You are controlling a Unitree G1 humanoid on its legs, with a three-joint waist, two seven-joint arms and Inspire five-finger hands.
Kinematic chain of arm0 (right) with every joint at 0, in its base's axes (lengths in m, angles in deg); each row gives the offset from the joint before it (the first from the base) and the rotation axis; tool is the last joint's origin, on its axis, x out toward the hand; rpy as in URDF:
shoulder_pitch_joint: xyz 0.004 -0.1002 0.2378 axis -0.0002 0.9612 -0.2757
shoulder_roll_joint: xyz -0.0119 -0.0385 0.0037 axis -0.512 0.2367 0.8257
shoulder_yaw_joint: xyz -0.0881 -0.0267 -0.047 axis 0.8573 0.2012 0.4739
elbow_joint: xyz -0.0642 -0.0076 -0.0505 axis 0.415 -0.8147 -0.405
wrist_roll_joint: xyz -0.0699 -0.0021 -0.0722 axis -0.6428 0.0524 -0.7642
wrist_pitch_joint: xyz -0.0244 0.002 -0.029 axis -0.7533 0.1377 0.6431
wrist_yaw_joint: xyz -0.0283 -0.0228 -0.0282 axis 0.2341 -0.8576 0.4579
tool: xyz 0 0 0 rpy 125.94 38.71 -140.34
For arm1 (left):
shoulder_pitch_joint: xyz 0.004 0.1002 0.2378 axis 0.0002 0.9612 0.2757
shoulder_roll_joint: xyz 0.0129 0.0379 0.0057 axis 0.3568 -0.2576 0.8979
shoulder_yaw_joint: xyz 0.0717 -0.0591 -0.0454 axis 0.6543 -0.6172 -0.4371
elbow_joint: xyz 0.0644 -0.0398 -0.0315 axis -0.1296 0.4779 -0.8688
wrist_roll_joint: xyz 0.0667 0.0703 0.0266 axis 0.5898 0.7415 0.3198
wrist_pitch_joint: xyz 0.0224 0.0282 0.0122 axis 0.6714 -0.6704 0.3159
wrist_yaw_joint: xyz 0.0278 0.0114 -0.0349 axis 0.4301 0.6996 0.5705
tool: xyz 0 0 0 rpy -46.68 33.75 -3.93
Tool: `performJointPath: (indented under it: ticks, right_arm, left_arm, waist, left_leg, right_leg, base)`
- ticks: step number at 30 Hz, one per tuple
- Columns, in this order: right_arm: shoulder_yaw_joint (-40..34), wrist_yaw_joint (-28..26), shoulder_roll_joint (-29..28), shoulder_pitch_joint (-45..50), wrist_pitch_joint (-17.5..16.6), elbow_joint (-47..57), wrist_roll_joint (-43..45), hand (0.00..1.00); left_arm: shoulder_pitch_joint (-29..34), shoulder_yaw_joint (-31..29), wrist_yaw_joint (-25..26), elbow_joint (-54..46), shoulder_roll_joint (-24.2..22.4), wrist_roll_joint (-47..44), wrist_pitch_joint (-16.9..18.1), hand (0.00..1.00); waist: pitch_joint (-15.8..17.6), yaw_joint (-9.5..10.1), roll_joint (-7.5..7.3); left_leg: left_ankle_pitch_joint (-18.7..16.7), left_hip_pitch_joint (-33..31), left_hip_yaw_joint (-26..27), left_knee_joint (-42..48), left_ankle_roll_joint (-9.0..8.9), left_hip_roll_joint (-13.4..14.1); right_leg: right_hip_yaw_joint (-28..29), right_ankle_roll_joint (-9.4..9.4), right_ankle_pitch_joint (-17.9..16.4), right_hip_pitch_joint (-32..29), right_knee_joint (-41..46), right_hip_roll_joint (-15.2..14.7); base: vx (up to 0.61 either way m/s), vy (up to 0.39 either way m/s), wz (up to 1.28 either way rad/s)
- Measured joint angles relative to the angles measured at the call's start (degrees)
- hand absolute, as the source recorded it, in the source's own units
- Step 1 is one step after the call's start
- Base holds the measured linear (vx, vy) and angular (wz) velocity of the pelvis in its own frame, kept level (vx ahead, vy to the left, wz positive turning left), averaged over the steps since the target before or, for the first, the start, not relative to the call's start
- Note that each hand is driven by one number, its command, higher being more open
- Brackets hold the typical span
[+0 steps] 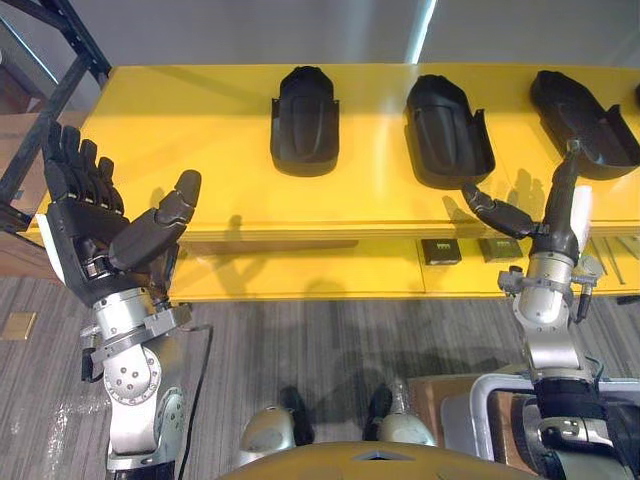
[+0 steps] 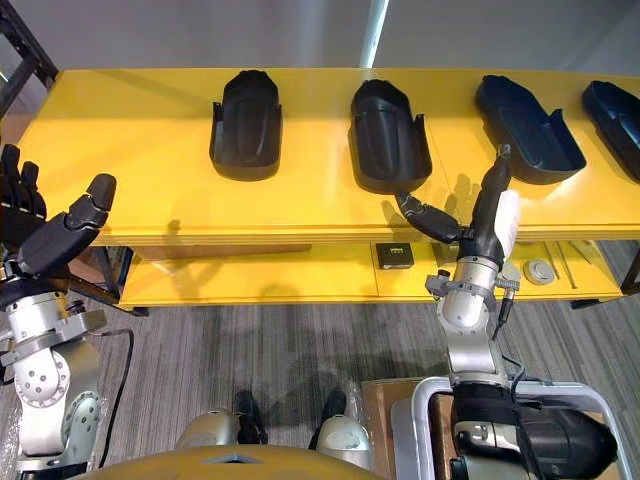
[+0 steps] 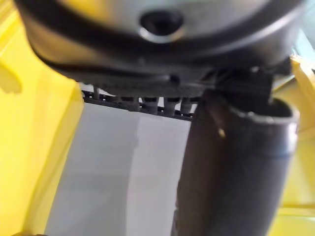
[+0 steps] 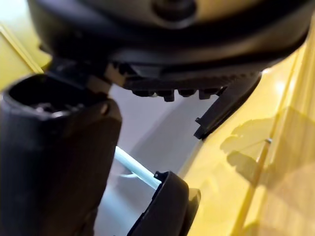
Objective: Walk over and take three plastic housings, then place them on the shelf
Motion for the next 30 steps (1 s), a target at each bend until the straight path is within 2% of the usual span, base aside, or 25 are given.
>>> performJointPath:
  ticks: [5,25,30]
  right_arm:
    - [0.2,0.1,2.3,-2.9,0.1,-1.4,-1.7,1.00]
    - [1.3,-0.3,4.9,-4.7,2.9,-6.8,-2.4,1.00]
    - [1.3,-0.4,4.9,-5.3,5.2,-7.4,-4.4,1.00]
  left_arm:
    - [-0.8,-0.1,0.1,0.0,0.0,0.0,0.0,1.00]
    - [-0.9,-0.1,-0.2,2.2,0.2,0.0,0.0,1.00]
    - [-0.9,-0.1,-0.2,2.2,0.3,0.0,0.0,1.00]
  waist:
    - [1.9,0.03,0.44]
    - [2.1,0.13,0.03]
    - [2.1,0.14,0.03]
  left_leg:
    - [0.2,-0.8,-0.6,0.4,0.32,-0.2]
    - [0.4,-0.8,-1.4,0.7,0.65,-0.3]
    - [0.4,-0.8,-1.4,0.7,0.69,-0.3]
  right_leg:
    - [-0.4,0.18,0.1,-0.2,0.0,-0.3]
    - [-1.2,0.18,0.1,0.4,0.1,-0.3]
    - [-1.3,0.18,0.1,0.4,0.1,-0.3]
  base:
    - [-0.07,0.038,0.07]
    - [-0.03,0.020,0.01]
    - [-0.01,0.013,0.00]
